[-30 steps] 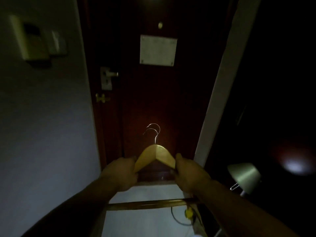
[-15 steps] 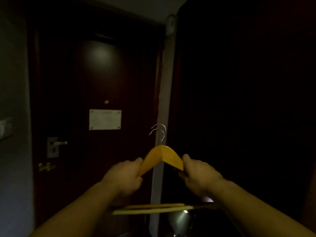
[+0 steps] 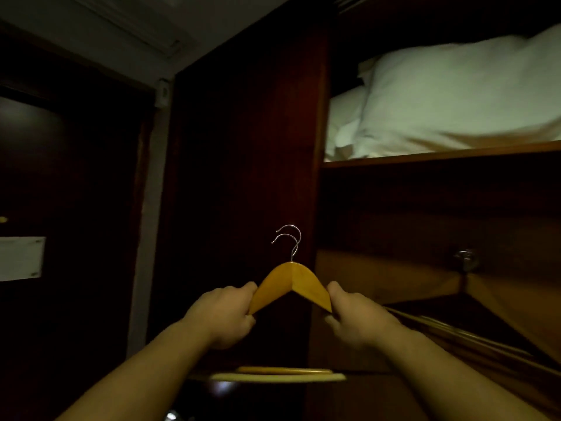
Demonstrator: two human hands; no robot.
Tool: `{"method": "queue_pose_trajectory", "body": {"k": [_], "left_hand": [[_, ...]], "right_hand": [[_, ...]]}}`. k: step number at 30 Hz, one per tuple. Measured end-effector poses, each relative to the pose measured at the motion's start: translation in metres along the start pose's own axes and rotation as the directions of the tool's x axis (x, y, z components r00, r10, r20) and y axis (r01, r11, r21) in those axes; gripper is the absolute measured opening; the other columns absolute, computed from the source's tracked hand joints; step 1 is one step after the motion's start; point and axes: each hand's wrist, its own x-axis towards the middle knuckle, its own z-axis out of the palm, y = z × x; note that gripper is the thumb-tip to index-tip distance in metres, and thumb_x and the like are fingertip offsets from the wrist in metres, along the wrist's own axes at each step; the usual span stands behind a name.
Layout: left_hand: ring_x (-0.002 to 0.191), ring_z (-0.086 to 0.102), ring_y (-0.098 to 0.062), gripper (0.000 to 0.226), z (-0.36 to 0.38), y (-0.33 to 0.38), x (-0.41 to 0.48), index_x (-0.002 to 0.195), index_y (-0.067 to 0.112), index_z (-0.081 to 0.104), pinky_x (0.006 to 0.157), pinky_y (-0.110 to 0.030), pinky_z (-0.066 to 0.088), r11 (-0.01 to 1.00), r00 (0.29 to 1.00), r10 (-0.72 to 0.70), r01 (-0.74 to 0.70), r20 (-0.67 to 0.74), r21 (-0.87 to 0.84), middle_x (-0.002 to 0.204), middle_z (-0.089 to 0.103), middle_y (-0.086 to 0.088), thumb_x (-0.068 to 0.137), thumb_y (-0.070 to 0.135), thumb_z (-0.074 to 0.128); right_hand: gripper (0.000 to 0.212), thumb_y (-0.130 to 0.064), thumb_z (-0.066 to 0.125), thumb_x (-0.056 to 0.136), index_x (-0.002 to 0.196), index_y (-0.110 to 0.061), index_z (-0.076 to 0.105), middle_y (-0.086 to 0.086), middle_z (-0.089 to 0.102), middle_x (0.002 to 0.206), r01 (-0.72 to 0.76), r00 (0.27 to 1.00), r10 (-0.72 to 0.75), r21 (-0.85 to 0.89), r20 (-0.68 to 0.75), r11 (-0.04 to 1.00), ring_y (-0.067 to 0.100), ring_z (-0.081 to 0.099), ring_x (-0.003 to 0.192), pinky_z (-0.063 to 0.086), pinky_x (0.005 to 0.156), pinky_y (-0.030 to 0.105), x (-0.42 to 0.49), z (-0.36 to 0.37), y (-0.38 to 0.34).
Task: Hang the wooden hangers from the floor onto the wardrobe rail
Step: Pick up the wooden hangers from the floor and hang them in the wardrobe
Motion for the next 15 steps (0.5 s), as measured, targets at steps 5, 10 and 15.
{"method": "queue_pose_trajectory", "body": {"k": [5,10,15], "left_hand": [[0.079,0.061,-0.013,0.030,0.016,0.104,0.027,0.123,0.027,0.048,0.072,-0.029,0.049,0.992,0.992,0.122,-0.123,-0.033,-0.029,0.086,0.056,0.009,0.096,0.031,0.058],[0.085,0.063,-0.017,0.027,0.024,0.188,0.058,0.121,0.025,0.048,0.074,-0.032,0.052,0.963,0.965,0.263,-0.264,-0.014,-0.061,0.090,0.057,0.006,0.097,0.031,0.058],[0.085,0.055,-0.015,0.032,0.038,0.257,0.098,0.125,0.024,0.047,0.073,-0.030,0.042,0.915,0.918,0.397,-0.397,-0.017,-0.064,0.097,0.057,0.003,0.096,0.031,0.058]], "right_hand": [[0.020,-0.033,0.053,0.098,0.111,-0.030,0.038,0.000,0.060,0.093,-0.163,0.986,0.162,-0.018,-0.042,0.986,0.017,0.063,0.080,0.057,0.070,0.038,-0.056,-0.046,0.079],[0.022,-0.031,0.054,0.099,0.114,-0.031,0.038,-0.002,0.060,0.092,-0.293,0.951,0.289,-0.016,-0.112,0.956,0.016,0.063,0.080,0.057,0.070,0.036,-0.101,-0.084,0.144],[0.025,-0.030,0.054,0.099,0.118,-0.032,0.037,0.000,0.061,0.096,-0.412,0.897,0.422,0.092,-0.132,0.906,0.016,0.064,0.081,0.057,0.074,0.034,-0.131,-0.106,0.199]]}}
